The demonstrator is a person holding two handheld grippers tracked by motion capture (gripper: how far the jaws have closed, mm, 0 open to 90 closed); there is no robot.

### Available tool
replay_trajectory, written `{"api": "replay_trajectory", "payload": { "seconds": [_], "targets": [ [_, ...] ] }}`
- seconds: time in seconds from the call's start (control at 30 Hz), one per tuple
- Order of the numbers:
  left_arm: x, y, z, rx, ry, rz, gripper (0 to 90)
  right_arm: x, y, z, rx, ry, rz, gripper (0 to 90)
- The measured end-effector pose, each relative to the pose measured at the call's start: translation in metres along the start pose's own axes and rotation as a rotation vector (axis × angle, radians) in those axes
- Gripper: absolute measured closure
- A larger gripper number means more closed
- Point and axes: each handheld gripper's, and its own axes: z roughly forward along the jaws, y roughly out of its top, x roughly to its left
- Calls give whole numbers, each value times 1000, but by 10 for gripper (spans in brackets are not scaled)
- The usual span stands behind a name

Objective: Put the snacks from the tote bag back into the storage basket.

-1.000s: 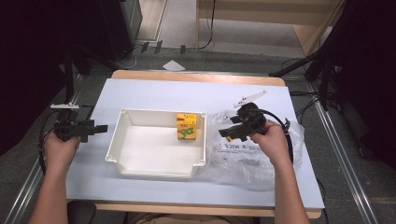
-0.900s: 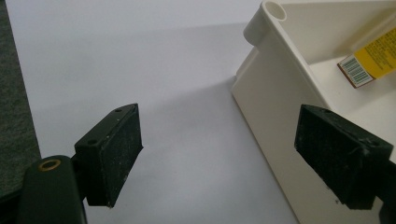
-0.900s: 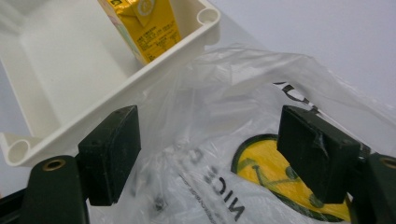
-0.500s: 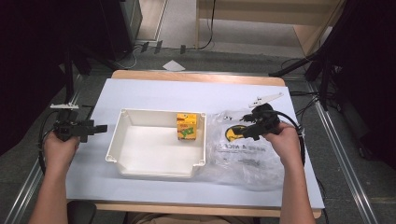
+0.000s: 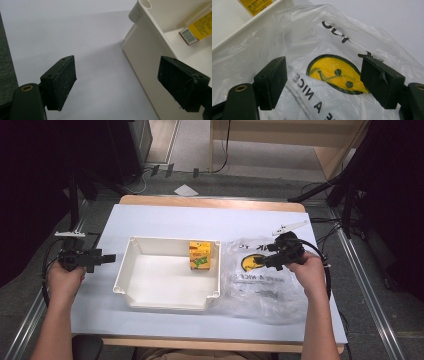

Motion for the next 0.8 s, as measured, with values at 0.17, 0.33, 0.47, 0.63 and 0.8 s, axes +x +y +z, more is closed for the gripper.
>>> {"api": "replay_trajectory", "payload": {
  "seconds": [0.17, 0.33, 0.47, 0.63, 0.8],
  "targets": [
    [0, 0, 1, 1, 6, -1, 159, -2, 0, -1, -1, 2, 6, 223],
    [0, 0, 2, 7, 13, -1, 158, -4, -1, -1, 5, -3, 10, 223],
    [0, 0, 2, 10, 18, -2, 159, -3, -1, 0, 14, -3, 14, 223],
    [0, 0, 2, 11, 22, -3, 159, -2, -1, 2, 15, -3, 6, 223],
    [0, 0, 3, 14, 29, -3, 158, -1, 0, 2, 10, -3, -3, 223]
  ]
}}
